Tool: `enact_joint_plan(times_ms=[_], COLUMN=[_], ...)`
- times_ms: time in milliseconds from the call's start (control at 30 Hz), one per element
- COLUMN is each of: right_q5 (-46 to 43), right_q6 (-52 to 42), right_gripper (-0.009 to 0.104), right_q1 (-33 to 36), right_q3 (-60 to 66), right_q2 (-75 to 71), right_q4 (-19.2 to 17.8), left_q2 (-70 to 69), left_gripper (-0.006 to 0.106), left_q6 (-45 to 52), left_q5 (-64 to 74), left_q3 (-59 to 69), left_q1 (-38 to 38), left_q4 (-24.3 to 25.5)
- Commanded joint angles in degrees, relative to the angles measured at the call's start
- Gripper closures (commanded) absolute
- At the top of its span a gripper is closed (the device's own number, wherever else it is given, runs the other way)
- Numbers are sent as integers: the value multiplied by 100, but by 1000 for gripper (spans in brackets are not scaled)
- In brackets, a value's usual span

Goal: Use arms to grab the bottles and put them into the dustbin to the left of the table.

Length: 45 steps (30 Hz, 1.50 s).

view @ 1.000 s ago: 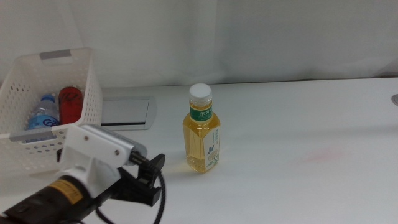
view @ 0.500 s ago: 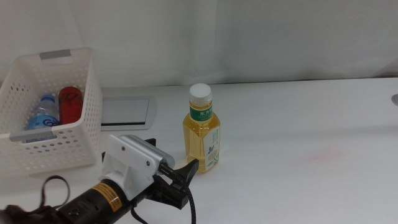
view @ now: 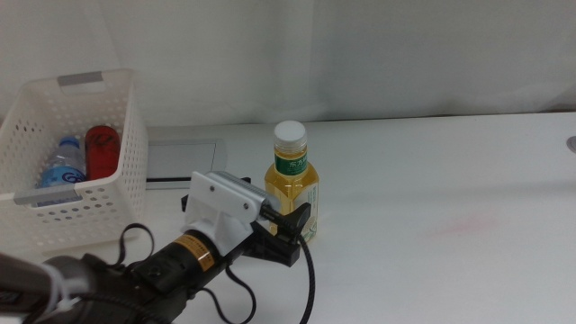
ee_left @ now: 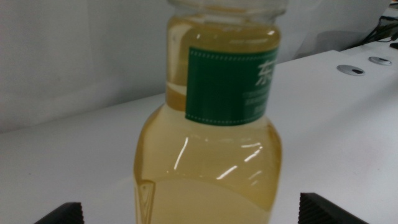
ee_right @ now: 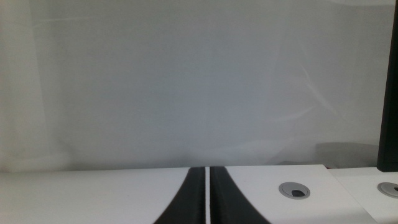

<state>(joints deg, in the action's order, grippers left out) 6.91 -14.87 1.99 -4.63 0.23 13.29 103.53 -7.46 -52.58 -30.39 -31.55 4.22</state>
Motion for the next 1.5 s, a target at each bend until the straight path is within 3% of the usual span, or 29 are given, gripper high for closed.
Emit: enact_joint_plan(times_ms=[0,200,433,533,600,667,700,1033,1467], right_q5=[18,18,18,18,18,18,18,18,18], right_q6=[-16,-16,-16,-16,-16,-16,-16,-16,-16], right_gripper=[98,98,98,98,98,98,98,98,98], right_q1=[-29,-29,-29,-29,-29,-29,-29,-29,-29], right_q3=[22,22,22,22,22,22,22,22,22], right_q2=[-185,-185,-185,-185,-185,-185,-185,-185,-185], right_q4=[-25,-25,-25,-25,-25,-25,-25,-25,-25], left_q2=[197,654,1002,1005,1005,994,961,-171,-1811], left_gripper=[10,10,17,44,67,99,103,103,103], left_q6=[-143,-456,-798,-798,-798,-798,-751,-149,99], left_q5=[-18,-18,849,1142,1260,1390,1456,3301,6712], left_q3=[-157,-605,-1231,-1320,-1361,-1424,-1455,-2254,-4097], left_q1=[-41,-41,-41,-41,-41,-41,-41,21,1245], left_q4=[-4,461,437,437,437,437,449,440,451])
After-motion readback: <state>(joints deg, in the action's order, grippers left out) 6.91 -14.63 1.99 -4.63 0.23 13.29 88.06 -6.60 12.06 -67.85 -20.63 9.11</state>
